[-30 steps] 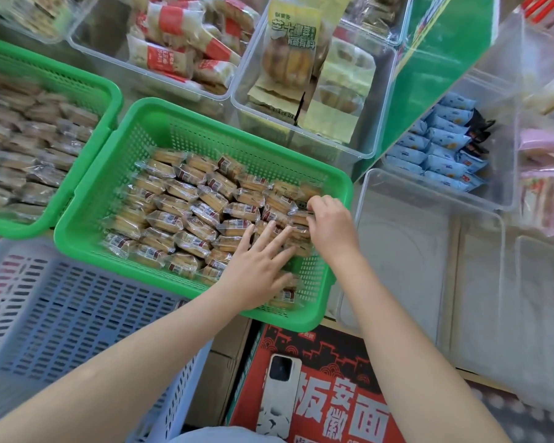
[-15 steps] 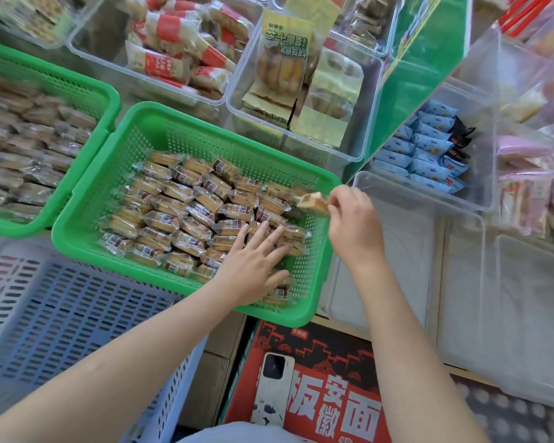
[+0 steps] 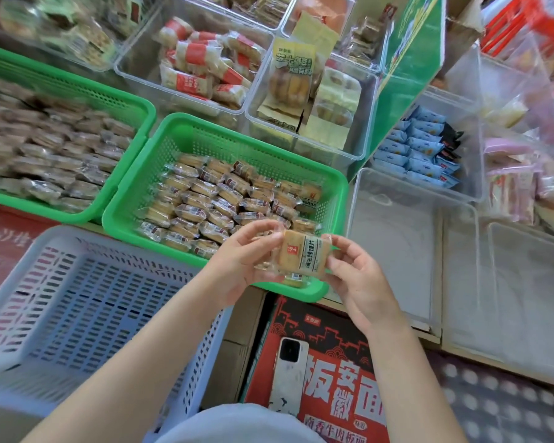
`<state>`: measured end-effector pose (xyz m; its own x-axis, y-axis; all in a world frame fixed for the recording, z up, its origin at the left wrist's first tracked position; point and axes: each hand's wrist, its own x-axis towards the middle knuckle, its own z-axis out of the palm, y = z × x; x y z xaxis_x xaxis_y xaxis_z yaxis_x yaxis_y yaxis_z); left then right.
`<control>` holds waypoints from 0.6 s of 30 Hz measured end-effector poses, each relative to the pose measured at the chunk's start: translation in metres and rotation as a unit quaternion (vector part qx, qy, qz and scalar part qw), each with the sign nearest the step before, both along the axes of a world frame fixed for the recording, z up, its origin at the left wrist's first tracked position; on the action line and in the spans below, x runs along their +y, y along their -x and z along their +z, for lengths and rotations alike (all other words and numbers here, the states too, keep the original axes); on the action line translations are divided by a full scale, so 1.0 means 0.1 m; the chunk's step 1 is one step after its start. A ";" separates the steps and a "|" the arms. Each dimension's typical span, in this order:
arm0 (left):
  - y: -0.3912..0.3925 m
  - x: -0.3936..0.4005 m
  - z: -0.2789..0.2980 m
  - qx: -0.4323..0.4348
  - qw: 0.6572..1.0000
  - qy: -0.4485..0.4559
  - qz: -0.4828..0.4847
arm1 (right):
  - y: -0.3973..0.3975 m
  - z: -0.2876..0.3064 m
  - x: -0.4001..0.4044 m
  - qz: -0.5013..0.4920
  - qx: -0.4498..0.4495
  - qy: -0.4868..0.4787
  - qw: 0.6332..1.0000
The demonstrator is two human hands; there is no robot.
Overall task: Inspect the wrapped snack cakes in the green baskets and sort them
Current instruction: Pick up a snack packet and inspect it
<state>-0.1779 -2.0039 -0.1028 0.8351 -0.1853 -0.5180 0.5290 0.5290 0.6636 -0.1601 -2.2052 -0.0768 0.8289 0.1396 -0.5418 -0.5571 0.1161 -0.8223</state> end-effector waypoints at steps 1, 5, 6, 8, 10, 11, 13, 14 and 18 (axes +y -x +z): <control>0.07 0.03 0.03 -0.004 1.000 0.003 -0.012 | 0.06 0.03 0.02 -0.006 0.009 -0.021 1.000; 0.31 0.13 0.09 -0.025 0.999 0.030 -0.009 | 0.24 0.17 0.09 -0.025 0.035 -0.096 0.994; 0.36 0.15 0.10 -0.028 0.999 0.029 -0.006 | 0.28 0.20 0.10 -0.029 0.038 -0.114 0.992; 0.45 0.17 0.12 -0.034 0.999 0.016 -0.003 | 0.35 0.26 0.12 -0.039 0.038 -0.143 0.988; 0.55 0.19 0.16 -0.043 0.999 0.002 -0.001 | 0.43 0.31 0.13 -0.043 0.028 -0.153 0.987; 0.59 0.18 0.19 -0.048 0.999 -0.004 0.002 | 0.48 0.34 0.13 -0.043 0.022 -0.152 0.987; 0.66 0.18 0.24 -0.055 0.998 -0.021 0.019 | 0.56 0.36 0.15 -0.041 -0.002 -0.113 0.993; 0.69 0.17 0.26 -0.059 0.997 -0.032 0.026 | 0.60 0.35 0.16 -0.040 -0.022 -0.070 0.997; 0.80 0.13 0.29 -0.070 0.995 -0.066 0.015 | 0.76 0.37 0.17 -0.026 -0.073 0.068 0.995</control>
